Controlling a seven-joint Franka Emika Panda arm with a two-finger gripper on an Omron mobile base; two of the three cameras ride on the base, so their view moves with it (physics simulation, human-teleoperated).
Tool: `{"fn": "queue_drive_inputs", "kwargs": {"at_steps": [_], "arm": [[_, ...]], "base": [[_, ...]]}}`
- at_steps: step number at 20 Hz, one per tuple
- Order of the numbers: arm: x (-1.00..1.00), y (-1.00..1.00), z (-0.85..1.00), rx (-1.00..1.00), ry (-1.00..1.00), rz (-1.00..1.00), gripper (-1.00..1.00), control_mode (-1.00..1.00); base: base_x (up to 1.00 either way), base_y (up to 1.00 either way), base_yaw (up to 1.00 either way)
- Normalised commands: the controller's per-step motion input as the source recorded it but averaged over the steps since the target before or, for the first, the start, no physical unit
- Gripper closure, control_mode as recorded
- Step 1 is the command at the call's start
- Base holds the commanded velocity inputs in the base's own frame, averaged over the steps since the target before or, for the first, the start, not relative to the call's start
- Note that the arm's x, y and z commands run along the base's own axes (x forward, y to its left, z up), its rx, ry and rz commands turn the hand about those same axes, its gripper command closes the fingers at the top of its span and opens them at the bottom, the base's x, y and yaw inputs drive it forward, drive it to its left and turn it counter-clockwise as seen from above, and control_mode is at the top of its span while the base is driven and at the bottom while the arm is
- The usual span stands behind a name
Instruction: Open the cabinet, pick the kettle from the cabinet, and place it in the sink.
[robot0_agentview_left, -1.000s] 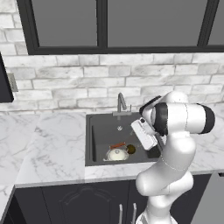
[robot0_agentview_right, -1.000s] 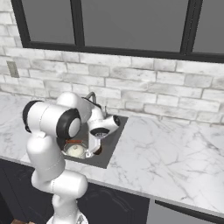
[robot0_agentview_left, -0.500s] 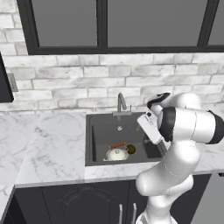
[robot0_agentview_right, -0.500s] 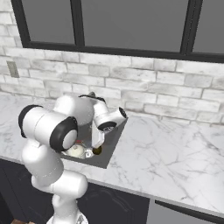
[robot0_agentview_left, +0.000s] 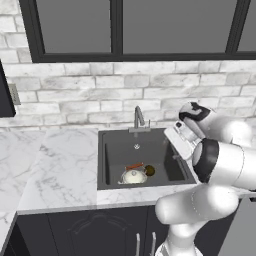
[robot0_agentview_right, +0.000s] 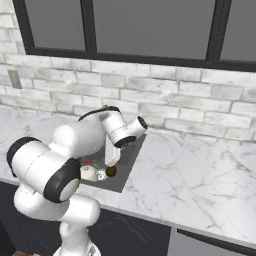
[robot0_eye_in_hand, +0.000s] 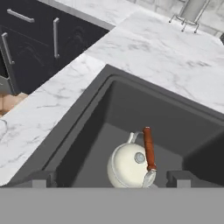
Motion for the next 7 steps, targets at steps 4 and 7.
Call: {"fn": "queue_drive_inputs", "kwargs": {"at_steps": [4,7], "arm": [[-0.24,0.04,0.48,-0.11,0.01,-0.18,-1.00,-1.00],[-0.22,0.05,0.44,-0.11,0.10,-0.23,-1.00,-1.00]], "base": [[0.00,0.00,0.00],[0.00,0.00,0.00]]}}
